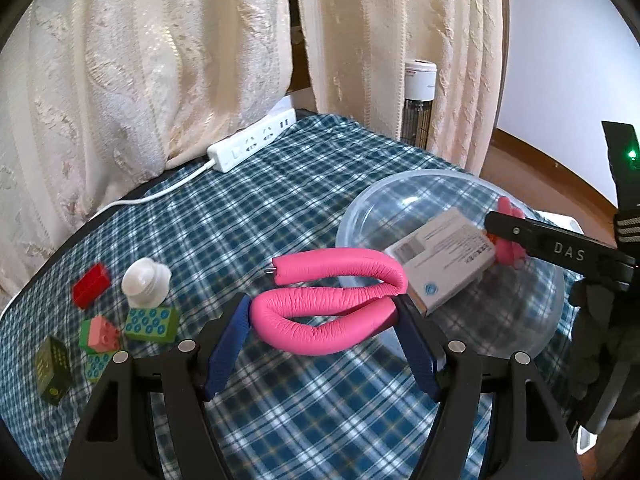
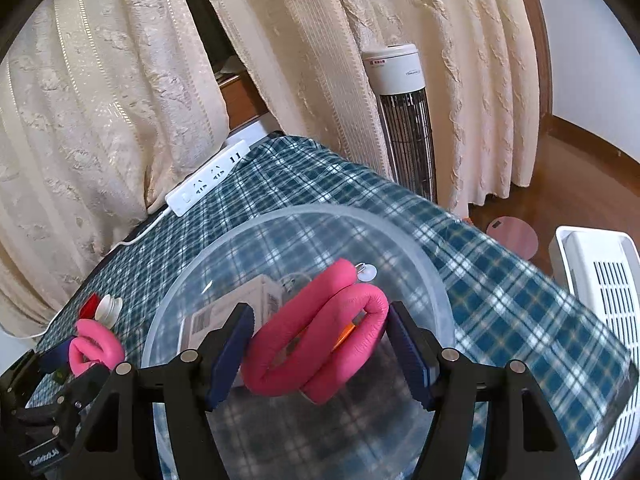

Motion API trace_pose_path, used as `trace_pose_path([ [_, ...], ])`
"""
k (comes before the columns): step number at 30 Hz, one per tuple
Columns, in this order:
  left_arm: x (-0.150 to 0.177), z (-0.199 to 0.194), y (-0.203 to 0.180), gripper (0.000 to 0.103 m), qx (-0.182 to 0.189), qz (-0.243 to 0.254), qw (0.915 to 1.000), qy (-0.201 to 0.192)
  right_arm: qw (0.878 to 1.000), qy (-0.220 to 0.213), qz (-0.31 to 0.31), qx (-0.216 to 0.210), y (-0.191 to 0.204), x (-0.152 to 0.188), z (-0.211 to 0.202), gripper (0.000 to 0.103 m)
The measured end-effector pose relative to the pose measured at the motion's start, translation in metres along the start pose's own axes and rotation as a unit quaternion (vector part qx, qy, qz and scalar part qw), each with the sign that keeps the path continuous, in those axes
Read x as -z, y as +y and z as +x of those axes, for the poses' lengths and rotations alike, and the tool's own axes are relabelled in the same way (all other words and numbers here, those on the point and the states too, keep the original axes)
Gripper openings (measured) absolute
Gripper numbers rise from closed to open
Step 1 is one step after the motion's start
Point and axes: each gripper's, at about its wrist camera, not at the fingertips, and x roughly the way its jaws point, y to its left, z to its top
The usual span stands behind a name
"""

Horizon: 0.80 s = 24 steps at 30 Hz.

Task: Organize objects
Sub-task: 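Carry both pink foam grippers over the clear bowl with both tools, then open the left tool to drop its pink gripper into the bowl while the right tool releases its own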

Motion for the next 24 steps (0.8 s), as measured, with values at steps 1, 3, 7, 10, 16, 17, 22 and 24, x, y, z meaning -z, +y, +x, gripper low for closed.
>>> trace_pose_path([
  [1,-0.001,0.001,-0.002,0.073,0.001,0.001,1.0000,0.000,1.000,0.000,0.001,-0.001,-0.001,-0.001,0.001,0.071],
  [3,-0.006,0.005,-0.005,0.073,0.010,0.002,0.9999,0.001,1.000,-0.002,0.001,-0.001,-0.002,-0.004,0.002,0.071],
  [7,-0.018,0.014,-0.012,0.073,0.025,0.006,0.9997,-0.004,1.000,-0.009,-0.001,-0.001,-0.004,-0.012,0.001,0.071],
  [10,-0.027,0.020,-0.015,0.073,0.035,0.007,0.9993,-0.010,1.000,-0.014,-0.003,0.000,-0.004,-0.019,0.002,0.071],
  [16,-0.047,0.038,-0.019,0.073,0.062,0.002,0.9980,-0.010,1.000,-0.024,-0.012,0.003,-0.002,-0.031,0.003,0.071],
  [17,-0.051,0.042,-0.019,0.073,0.069,-0.001,0.9976,-0.008,1.000,-0.025,-0.012,0.004,-0.002,-0.032,0.003,0.071],
  [22,-0.064,0.058,-0.028,0.073,0.086,0.001,0.9963,-0.002,1.000,-0.029,-0.007,0.006,-0.007,-0.038,0.004,0.071],
  [24,-0.068,0.062,-0.032,0.073,0.090,0.005,0.9960,-0.002,0.999,-0.032,-0.005,0.007,-0.010,-0.041,0.004,0.071],
])
